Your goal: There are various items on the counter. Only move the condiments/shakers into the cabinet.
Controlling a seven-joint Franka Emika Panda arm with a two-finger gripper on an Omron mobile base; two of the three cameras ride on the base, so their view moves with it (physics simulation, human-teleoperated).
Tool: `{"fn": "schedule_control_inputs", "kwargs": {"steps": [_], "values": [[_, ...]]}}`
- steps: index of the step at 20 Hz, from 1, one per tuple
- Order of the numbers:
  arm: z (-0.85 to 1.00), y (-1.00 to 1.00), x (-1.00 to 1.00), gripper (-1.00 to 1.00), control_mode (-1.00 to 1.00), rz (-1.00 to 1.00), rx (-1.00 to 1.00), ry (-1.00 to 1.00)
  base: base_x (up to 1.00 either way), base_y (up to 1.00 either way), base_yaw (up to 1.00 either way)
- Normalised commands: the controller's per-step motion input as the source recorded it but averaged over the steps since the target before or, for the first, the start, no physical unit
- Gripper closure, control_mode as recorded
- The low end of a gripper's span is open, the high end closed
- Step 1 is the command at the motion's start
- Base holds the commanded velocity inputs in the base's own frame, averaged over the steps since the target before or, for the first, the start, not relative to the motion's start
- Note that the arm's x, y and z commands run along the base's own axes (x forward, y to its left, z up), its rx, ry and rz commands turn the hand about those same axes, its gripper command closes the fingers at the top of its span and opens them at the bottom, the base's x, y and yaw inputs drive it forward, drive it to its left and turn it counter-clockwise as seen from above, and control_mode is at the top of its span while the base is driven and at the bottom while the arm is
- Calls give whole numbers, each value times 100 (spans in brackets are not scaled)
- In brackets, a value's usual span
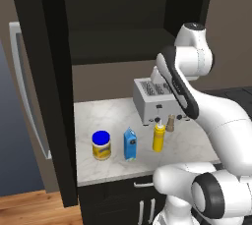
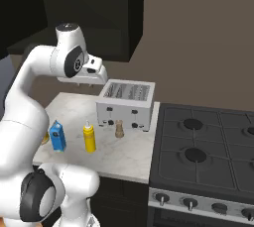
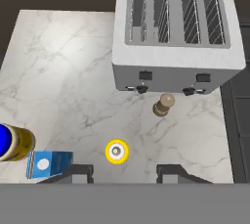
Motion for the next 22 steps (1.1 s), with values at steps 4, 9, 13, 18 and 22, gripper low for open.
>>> {"fn": "schedule_control_inputs", "kwargs": {"steps": [4,9,13,18,22], "values": [[0,0,-28,-100,-100,0,0,-2,0,0,0],[-26,-9,-36,-100,-100,0,0,0,0,0,0],[-62,-72,-18,-100,-100,5,10,0,0,0,0],[-69,-92,-20,-100,-100,22,29,0,0,0,0],[-58,-75,-20,-100,-100,30,42,0,0,0,0]]}}
